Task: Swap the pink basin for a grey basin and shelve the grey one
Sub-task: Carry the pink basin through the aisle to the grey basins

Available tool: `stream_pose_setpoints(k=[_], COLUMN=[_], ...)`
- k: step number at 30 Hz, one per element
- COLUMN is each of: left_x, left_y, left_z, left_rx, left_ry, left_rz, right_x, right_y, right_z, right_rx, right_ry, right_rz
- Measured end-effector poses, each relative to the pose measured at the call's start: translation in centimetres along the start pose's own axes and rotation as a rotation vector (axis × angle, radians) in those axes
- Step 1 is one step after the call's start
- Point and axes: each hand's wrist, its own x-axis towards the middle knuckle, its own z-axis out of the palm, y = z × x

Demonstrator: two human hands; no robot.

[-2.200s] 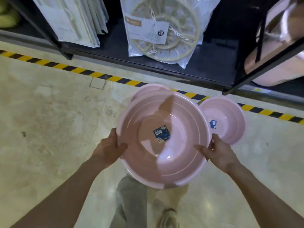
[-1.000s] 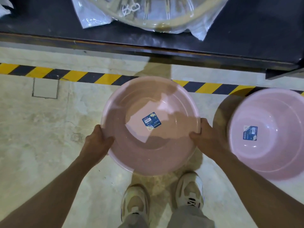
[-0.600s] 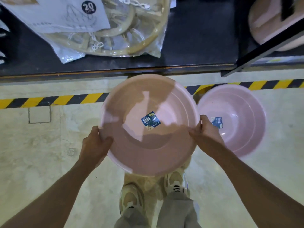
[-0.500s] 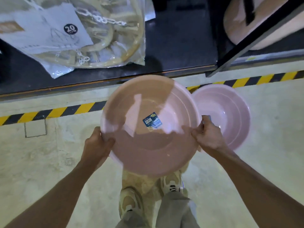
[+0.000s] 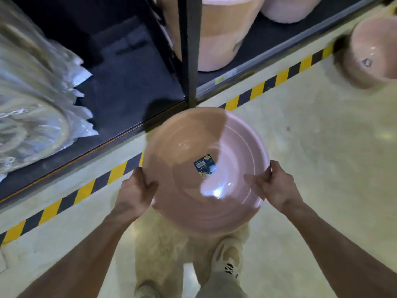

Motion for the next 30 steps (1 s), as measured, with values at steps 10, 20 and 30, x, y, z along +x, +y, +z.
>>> stream_pose_setpoints(k=[10, 20, 30], left_x=[8.2, 11.0, 7.7], left_y=[0.3, -0.9, 5.8], left_z=[6.7, 11.3, 5.9], left_rx=[0.22, 0.139, -0.115], left_ry=[-0.018, 0.079, 0.047], left_rz=[-0.007, -0.022, -0.017], right_x=[8.6, 10.4, 6.4], right_y=[4.5, 6.8, 5.5], right_z=[4.4, 10.3, 2.8], right_rx=[-0.159, 0.006, 0.249], right_ry=[0.057, 0.092, 0.159], right_rz=[0.106, 0.252, 0.203])
